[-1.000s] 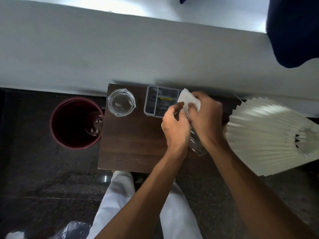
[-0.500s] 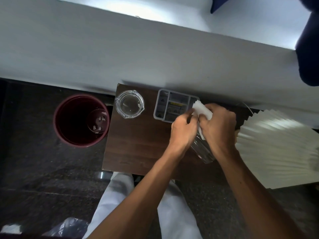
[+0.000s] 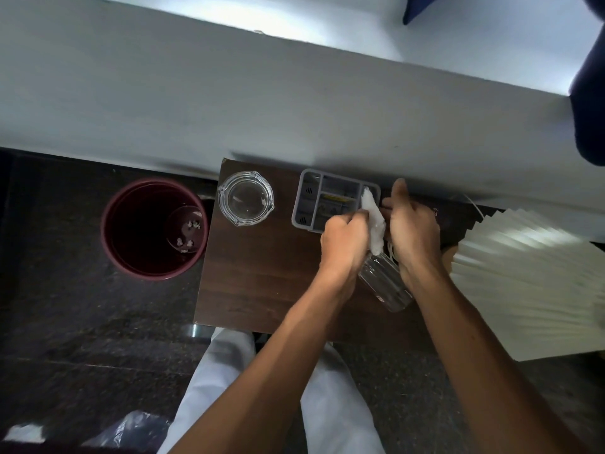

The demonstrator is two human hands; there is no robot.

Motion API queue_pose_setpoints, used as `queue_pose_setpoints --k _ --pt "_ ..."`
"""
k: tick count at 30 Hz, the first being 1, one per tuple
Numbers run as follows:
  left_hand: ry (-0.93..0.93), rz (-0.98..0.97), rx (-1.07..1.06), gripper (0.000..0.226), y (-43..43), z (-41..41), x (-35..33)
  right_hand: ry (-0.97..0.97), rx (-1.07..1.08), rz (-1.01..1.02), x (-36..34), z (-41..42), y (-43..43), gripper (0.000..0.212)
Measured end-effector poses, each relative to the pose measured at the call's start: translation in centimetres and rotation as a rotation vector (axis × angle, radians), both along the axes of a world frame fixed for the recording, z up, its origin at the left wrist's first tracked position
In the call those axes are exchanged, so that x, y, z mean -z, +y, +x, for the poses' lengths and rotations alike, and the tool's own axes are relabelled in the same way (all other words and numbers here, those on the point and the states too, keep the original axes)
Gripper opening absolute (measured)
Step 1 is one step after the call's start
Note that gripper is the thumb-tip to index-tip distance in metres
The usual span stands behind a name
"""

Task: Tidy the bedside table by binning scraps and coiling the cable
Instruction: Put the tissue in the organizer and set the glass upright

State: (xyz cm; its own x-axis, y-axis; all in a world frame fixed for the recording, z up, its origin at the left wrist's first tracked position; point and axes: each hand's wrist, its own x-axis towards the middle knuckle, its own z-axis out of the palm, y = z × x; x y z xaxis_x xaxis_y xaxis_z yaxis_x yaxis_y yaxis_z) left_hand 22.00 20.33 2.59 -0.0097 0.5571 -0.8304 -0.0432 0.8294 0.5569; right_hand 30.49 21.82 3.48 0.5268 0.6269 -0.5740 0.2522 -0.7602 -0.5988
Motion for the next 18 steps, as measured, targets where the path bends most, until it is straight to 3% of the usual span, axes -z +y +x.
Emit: queue_pose_setpoints --k 3,7,9,14,18 --pt "-0.05 -0.016 -0.067 0.039 -0.1 -0.2 -0.7 0.131 0.107 0.054 0.3 -0.1 -0.8 0.06" --pt "-0.11 -0.039 -0.155 0.034 -0.3 -0.2 -1.0 0.241 0.204 0.19 -0.6 -0.6 -2.3 0.046" --pt "-0.136 -0.047 -0.182 0.034 -0.6 0.0 -1.2 0.355 0.274 0.197 -0.6 -0.8 -2.8 0.053" --pt "-0.113 -0.008 -0.269 0.033 -0.7 0.3 -1.2 0.539 0.511 0.279 -0.7 -1.1 -2.5 0.045" --pt "-0.058 0.028 -0.305 0.032 -1.2 0.0 -1.1 0.505 0.518 0.337 -0.6 -0.6 -3.7 0.05"
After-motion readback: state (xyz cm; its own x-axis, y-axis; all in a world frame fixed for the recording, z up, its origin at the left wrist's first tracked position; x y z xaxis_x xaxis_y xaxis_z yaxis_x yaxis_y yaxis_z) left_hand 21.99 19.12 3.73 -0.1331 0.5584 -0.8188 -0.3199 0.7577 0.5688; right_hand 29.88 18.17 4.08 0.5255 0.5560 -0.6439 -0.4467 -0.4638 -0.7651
